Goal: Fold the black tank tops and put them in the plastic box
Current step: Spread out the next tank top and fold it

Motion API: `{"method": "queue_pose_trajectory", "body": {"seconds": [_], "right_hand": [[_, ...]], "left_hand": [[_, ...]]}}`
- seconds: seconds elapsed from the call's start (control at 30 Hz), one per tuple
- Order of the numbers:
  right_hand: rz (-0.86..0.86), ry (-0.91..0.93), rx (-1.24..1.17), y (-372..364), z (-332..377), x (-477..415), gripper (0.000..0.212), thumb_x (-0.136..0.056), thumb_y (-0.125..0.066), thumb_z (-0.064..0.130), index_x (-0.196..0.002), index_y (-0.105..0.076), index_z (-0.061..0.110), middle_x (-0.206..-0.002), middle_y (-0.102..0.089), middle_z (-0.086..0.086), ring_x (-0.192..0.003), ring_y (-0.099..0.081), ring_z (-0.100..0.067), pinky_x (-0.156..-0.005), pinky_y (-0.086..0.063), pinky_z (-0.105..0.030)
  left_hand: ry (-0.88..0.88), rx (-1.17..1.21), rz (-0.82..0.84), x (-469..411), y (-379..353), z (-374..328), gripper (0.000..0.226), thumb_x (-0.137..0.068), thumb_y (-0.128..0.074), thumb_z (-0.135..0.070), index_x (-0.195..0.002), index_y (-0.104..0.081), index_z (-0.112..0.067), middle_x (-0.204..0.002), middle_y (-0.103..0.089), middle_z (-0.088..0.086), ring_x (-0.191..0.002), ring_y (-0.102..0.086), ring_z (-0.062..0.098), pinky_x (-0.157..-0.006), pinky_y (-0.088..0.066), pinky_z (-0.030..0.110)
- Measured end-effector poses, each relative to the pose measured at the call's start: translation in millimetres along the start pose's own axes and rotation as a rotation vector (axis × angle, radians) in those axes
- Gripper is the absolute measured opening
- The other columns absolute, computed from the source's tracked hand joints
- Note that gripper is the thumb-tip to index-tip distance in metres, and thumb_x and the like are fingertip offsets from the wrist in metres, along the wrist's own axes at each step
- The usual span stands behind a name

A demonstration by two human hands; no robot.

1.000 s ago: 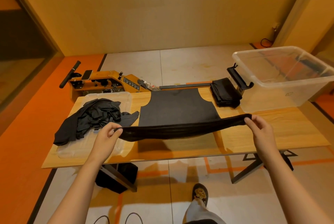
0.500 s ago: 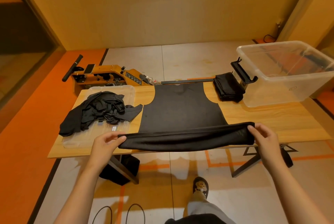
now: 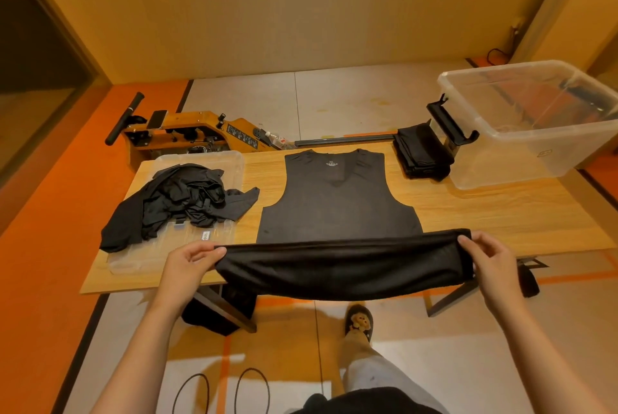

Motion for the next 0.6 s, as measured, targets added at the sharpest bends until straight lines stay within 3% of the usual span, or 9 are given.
{"method": "queue_pose_trajectory", "body": {"seconds": [0.13,0.27,0.47,0.6], "right_hand": [[0.023,0.008,-0.001,-15,10,-30,0.015,-0.095,-0.054,0.013,-0.083,-0.062,0.009,-0.086,-0.063,-0.015,-0.082,-0.059,-0.020,-0.072,-0.046,-0.030],[0.011,0.013,0.007,-26,14,-76,0.020,-0.095,-0.056,0.015,-0.088,-0.061,-0.004,-0.090,-0.057,-0.030,-0.079,-0.053,-0.024,-0.068,-0.040,-0.033],[0.005,0.014,0.030,-50,27,-165,0.027,-0.095,-0.055,0.015,-0.077,-0.052,-0.004,-0.075,-0.048,-0.020,-0.070,-0.045,-0.021,-0.062,-0.034,-0.032],[-0.028,-0.003,0.078,-73,31,-238,0.026,-0.095,-0.055,0.019,-0.076,-0.056,0.001,-0.073,-0.053,-0.017,-0.067,-0.051,-0.015,-0.063,-0.039,-0.033]], "left_hand": [[-0.048,-0.028,-0.034,-31,-8,-20,0.009,-0.088,-0.067,-0.009,-0.090,-0.072,-0.016,-0.089,-0.073,0.003,-0.085,-0.068,0.011,-0.081,-0.052,0.028],[-0.084,-0.047,-0.077,-75,-21,-42,0.010,-0.089,-0.066,-0.009,-0.090,-0.071,-0.017,-0.088,-0.071,0.001,-0.082,-0.065,0.009,-0.072,-0.049,0.022],[-0.083,-0.107,-0.085,-167,-45,-66,0.003,-0.088,-0.069,-0.017,-0.087,-0.070,-0.015,-0.080,-0.070,0.002,-0.068,-0.063,0.001,-0.069,-0.046,0.020],[-0.053,-0.114,-0.081,-245,-64,-77,0.010,-0.090,-0.066,-0.017,-0.094,-0.069,-0.008,-0.085,-0.072,0.009,-0.080,-0.067,0.014,-0.075,-0.052,0.027]]}}
Point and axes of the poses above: each hand's wrist, its own x-axis away from the middle knuckle, its own y-axis out of the back of the hand, z = x × y, the point moved 8 cm from there along -x, towards the middle knuckle
